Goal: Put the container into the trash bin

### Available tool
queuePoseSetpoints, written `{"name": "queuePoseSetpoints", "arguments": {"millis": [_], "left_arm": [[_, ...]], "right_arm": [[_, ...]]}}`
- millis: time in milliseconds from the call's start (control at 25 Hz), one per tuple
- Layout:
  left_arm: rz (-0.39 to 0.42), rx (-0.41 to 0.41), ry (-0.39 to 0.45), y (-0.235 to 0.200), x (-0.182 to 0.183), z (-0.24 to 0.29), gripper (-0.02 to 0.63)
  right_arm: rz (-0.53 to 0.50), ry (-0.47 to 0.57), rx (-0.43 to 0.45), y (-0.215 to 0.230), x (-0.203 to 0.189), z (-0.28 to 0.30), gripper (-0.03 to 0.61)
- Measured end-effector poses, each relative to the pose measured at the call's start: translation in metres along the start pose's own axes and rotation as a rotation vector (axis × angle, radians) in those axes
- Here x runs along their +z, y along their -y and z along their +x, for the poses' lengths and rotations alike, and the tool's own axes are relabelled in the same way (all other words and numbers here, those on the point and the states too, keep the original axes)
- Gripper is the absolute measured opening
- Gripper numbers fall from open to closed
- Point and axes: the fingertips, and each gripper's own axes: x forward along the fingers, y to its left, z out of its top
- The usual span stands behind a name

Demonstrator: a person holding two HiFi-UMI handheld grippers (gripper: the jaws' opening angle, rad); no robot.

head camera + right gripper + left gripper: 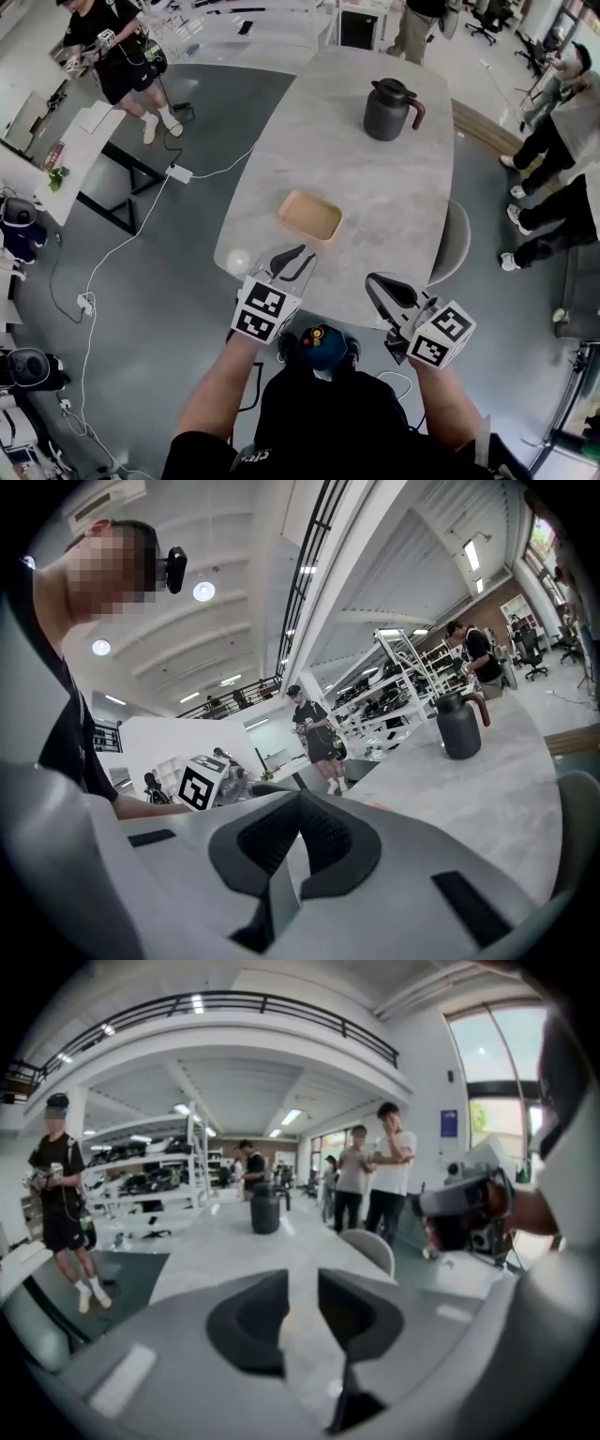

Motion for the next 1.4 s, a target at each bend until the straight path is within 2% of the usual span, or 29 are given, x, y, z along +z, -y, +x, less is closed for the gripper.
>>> {"name": "queuePoseSetpoints", "arguments": {"millis": [200,440,720,1000,1120,1240,1400], "left_arm": [[0.029,-0.041,-0.051,-0.018,-0.025,0.033,0.118],[0.115,-0.068,-0.144,-0.027,-0.063,0.064,0.149],[0.287,-0.083,-0.256,-0.035,-0.103,0.103,0.164],[0.471,-0.118,-0.327,-0.036,-0.118,0.139,0.172],[0.565,-0.153,-0.394,-0.03,-0.131,0.148,0.173],[0.653,-0.153,-0.451,-0.028,-0.139,0.156,0.172],[0.721,-0.154,-0.504,-0.025,-0.149,0.166,0.149]], "right_arm": [[0.023,-0.036,-0.001,0.011,-0.017,0.024,-0.005],[0.052,-0.062,-0.013,0.022,-0.037,0.034,-0.005],[0.075,-0.08,-0.015,0.025,-0.058,0.04,-0.005],[0.1,-0.1,-0.023,0.025,-0.078,0.03,-0.005],[0.107,-0.098,-0.038,0.028,-0.079,0.017,-0.005],[0.11,-0.086,-0.057,0.033,-0.076,0.005,-0.005],[0.109,-0.081,-0.059,0.032,-0.074,-0.004,-0.005]]}}
